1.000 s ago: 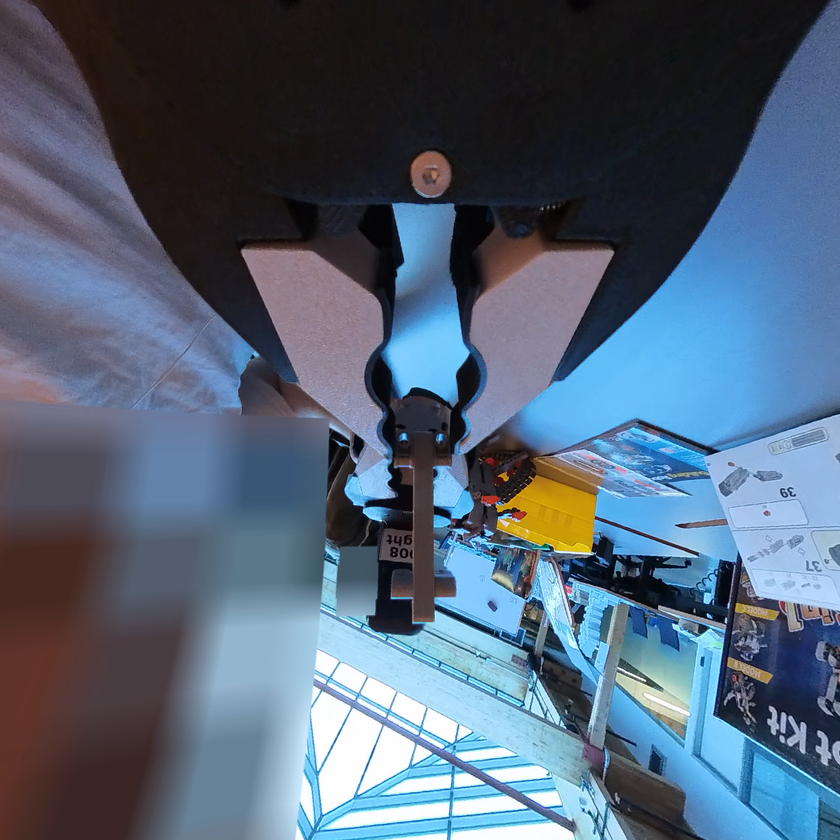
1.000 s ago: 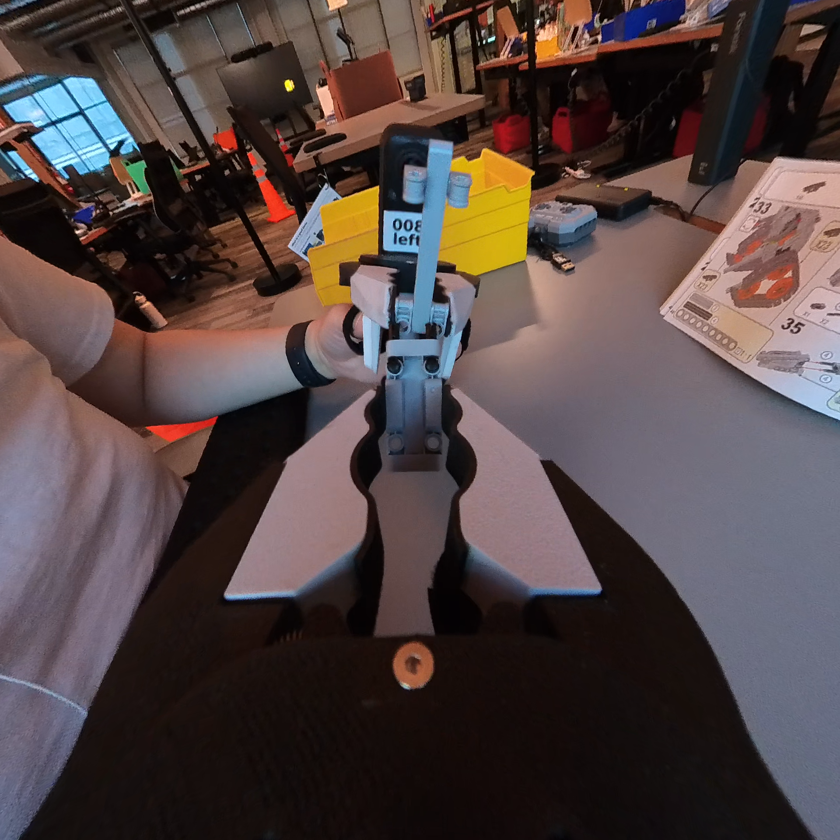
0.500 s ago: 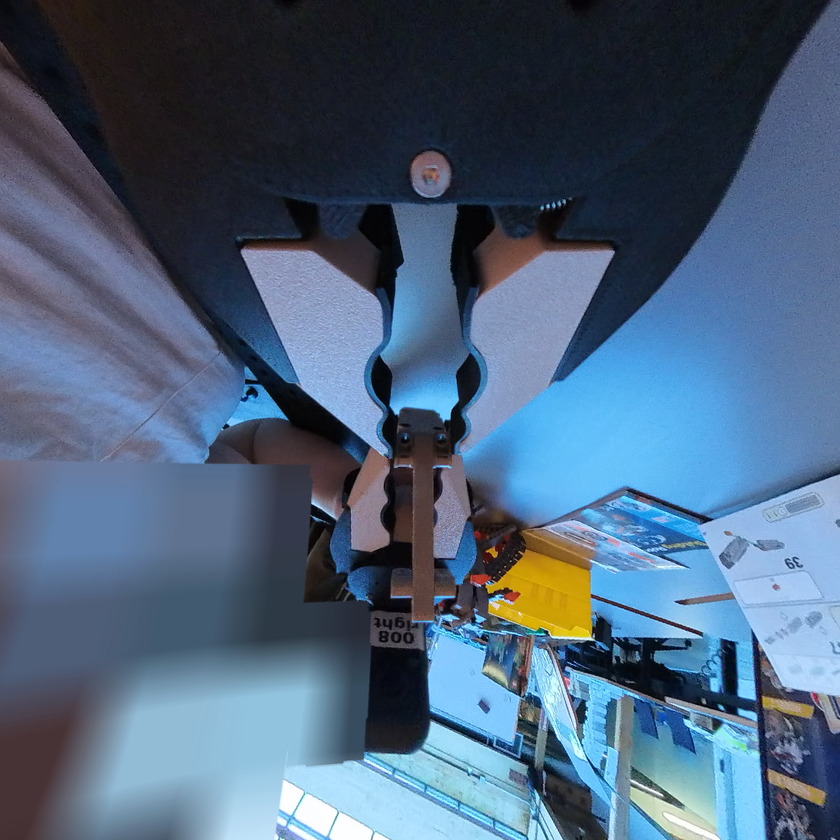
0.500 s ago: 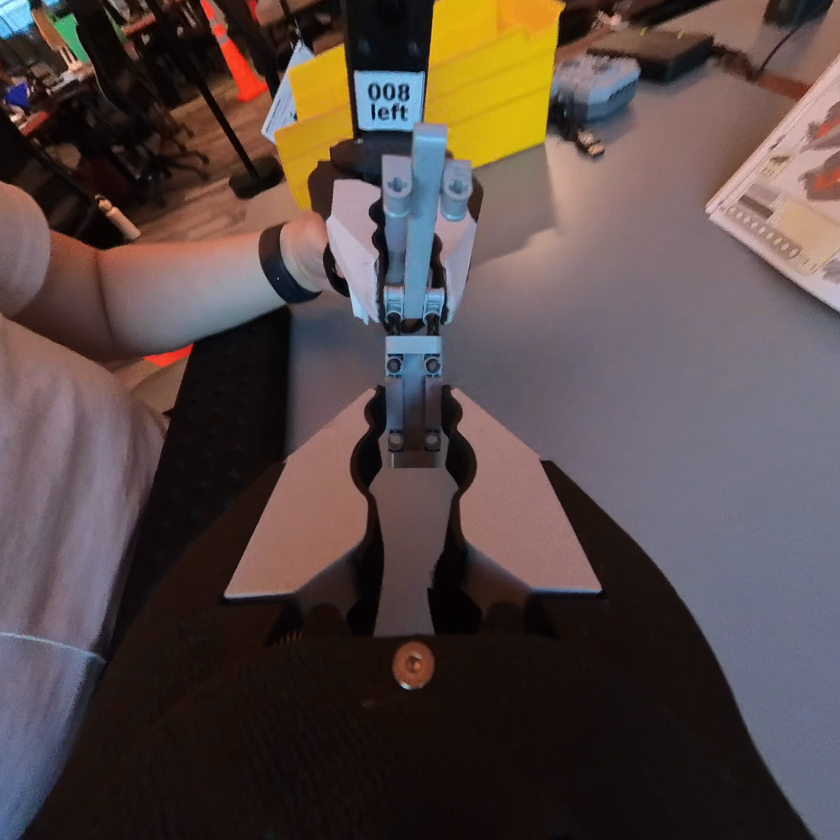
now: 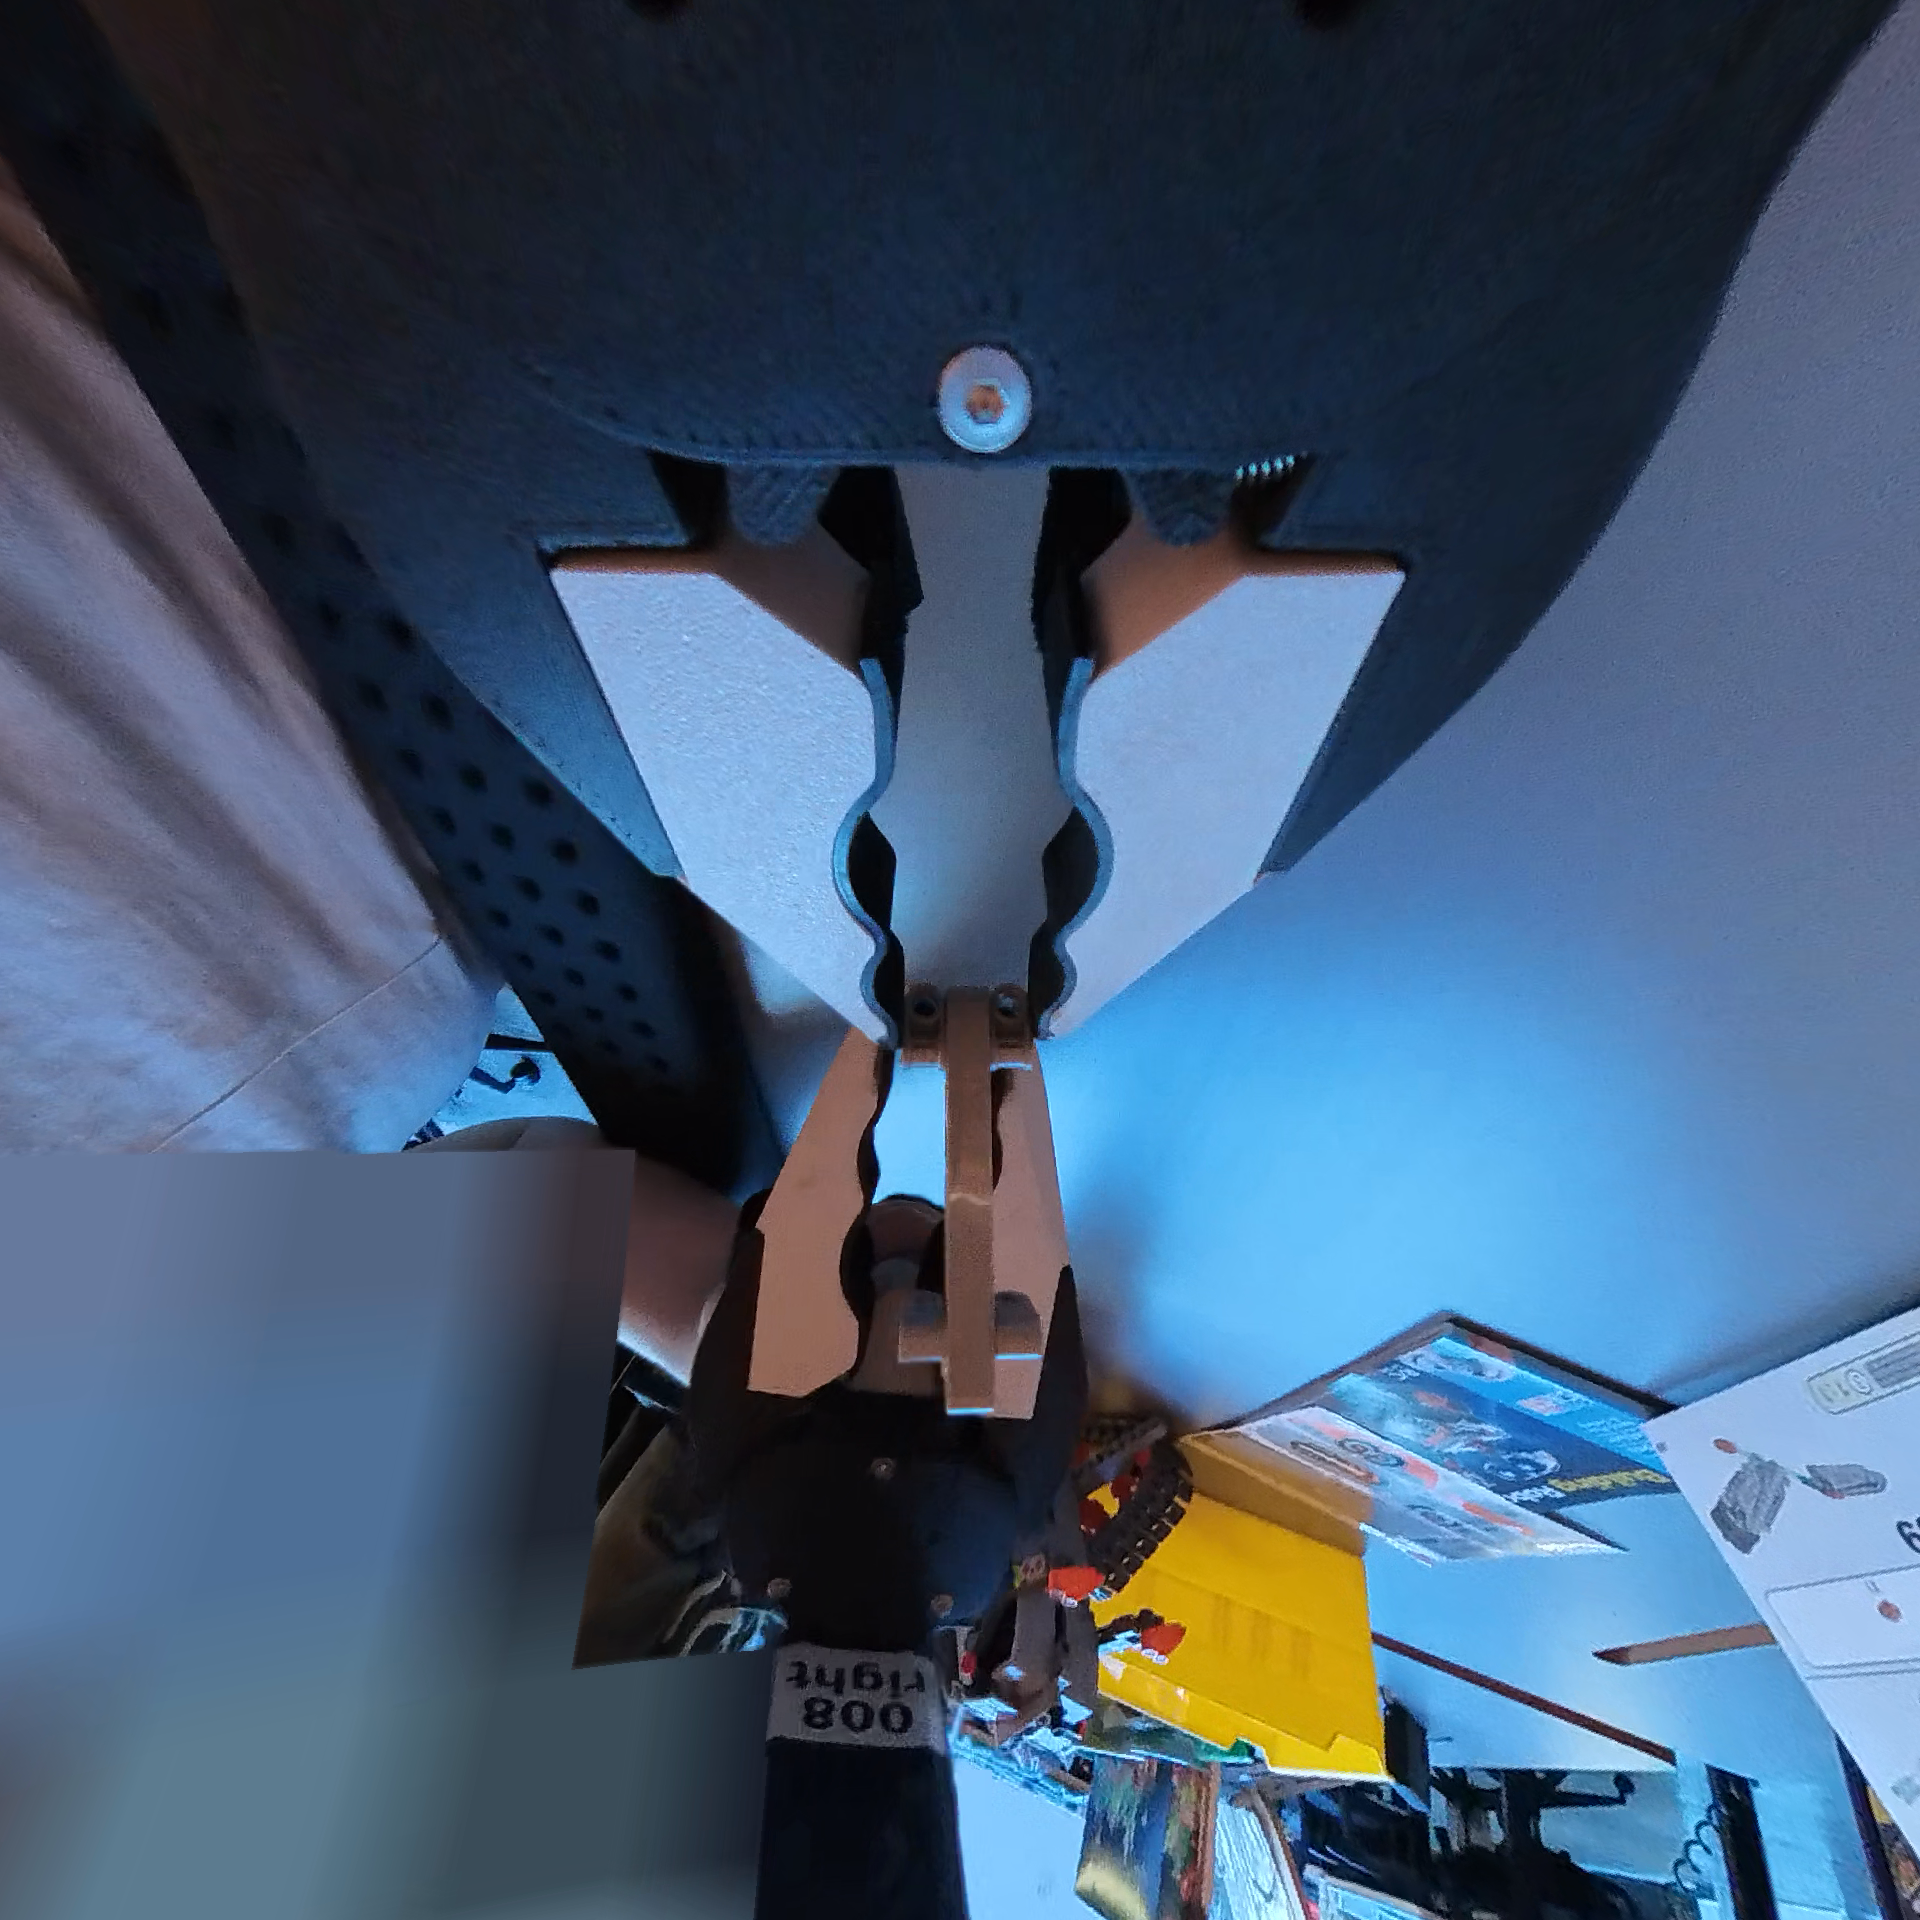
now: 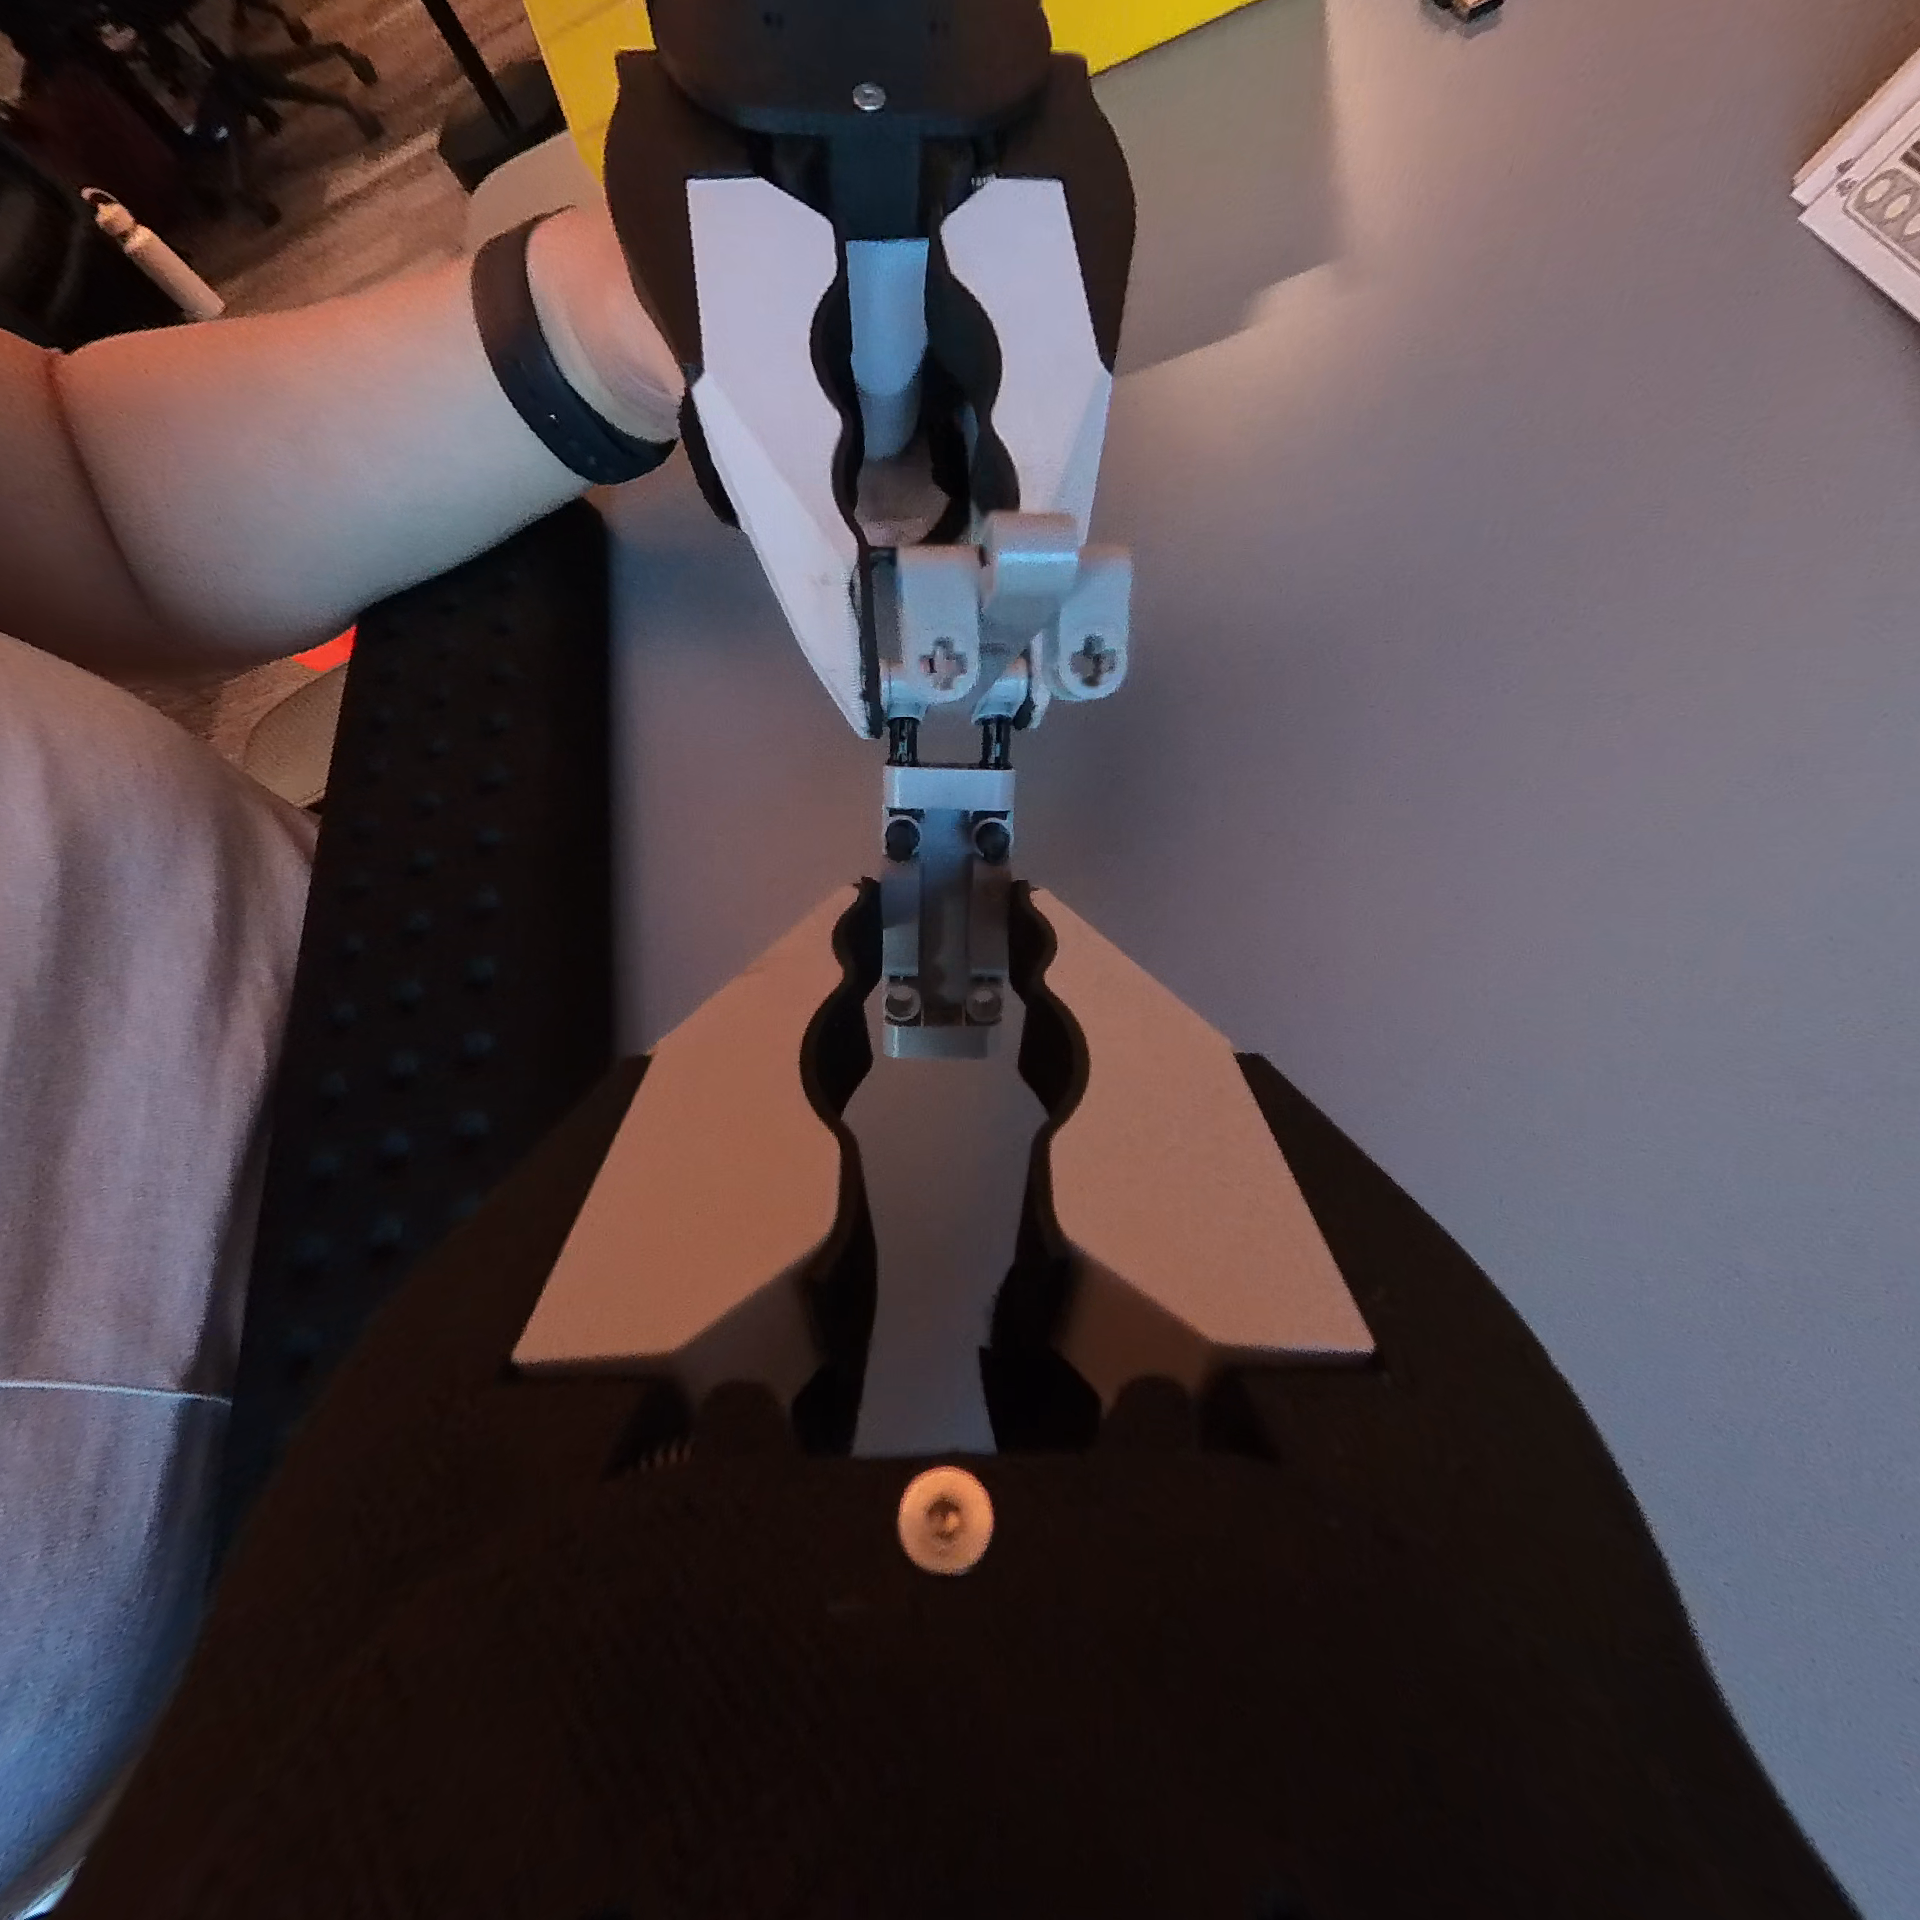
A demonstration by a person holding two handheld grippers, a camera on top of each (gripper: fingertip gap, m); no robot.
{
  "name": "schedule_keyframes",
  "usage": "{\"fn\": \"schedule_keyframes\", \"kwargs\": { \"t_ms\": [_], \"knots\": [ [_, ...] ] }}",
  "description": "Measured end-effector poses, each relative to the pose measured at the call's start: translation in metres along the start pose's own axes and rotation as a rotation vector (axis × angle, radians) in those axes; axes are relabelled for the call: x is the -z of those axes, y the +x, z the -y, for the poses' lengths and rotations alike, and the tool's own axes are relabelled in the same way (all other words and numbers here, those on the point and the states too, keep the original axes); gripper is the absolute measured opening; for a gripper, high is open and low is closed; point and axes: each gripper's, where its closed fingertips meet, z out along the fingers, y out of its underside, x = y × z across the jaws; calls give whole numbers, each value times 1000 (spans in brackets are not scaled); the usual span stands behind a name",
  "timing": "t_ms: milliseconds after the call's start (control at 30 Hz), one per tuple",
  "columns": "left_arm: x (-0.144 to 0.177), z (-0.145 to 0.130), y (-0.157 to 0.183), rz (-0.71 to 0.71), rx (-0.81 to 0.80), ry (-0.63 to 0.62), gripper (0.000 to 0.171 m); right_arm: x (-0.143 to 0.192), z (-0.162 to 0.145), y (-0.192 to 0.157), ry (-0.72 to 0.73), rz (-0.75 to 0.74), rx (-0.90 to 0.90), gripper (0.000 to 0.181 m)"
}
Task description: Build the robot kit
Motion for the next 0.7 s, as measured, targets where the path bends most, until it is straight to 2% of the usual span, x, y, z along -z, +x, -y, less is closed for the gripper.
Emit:
{"fn": "schedule_keyframes", "kwargs": {
  "t_ms": [700],
  "knots": [
    [13, 9, -6, 12, 101, 70, 21, 8, 24, 4, 253, 164, -197, 24]
  ]
}}
